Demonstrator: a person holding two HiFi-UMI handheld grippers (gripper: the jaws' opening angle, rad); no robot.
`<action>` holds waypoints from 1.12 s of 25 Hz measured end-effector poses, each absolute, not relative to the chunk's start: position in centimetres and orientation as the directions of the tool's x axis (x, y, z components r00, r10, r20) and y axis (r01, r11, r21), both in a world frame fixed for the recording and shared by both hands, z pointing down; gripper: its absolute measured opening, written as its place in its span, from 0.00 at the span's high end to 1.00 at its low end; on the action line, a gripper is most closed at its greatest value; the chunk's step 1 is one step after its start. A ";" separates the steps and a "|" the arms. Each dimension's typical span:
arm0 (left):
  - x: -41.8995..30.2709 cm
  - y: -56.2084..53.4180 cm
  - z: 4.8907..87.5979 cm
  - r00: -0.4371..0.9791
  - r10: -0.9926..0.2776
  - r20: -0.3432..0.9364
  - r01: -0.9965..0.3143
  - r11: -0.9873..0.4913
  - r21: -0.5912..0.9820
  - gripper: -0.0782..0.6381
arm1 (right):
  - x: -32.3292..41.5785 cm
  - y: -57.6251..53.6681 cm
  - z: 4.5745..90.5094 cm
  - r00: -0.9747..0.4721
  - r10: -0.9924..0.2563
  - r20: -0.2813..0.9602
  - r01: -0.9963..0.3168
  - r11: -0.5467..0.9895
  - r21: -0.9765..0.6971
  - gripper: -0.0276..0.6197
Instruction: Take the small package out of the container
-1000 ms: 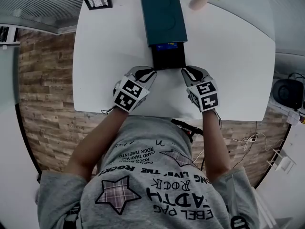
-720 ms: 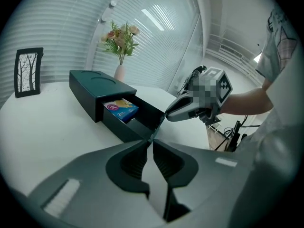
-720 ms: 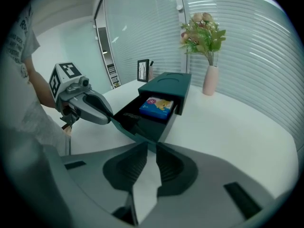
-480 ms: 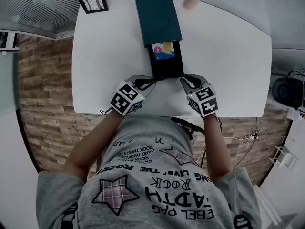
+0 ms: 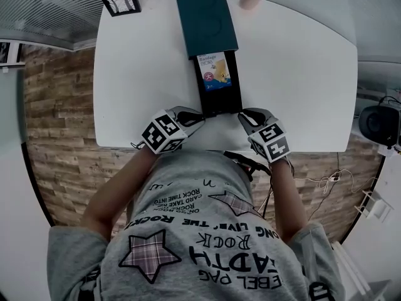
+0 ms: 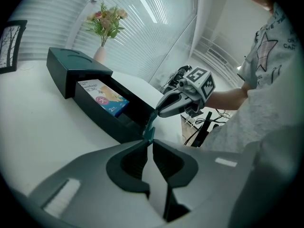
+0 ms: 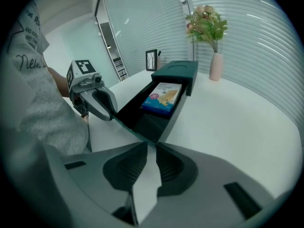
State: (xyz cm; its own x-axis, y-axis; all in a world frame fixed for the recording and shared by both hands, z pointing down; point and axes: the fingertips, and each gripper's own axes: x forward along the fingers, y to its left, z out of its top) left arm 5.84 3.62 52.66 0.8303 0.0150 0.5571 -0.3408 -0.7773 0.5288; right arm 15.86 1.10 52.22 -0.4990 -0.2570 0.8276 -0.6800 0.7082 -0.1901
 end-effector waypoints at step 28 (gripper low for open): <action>5.9 5.1 51.4 0.862 0.097 0.498 -0.255 -0.765 0.591 0.83 | 16.8 2.1 50.2 -0.518 -0.231 0.824 -0.687 0.687 -0.239 0.85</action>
State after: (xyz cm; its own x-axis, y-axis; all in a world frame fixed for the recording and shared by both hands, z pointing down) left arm 5.93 5.10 51.39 0.8620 0.0967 0.4976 -0.2555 -0.7650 0.5912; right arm 16.82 2.10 50.20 -0.5177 -0.2314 0.8237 -0.6866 0.6868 -0.2386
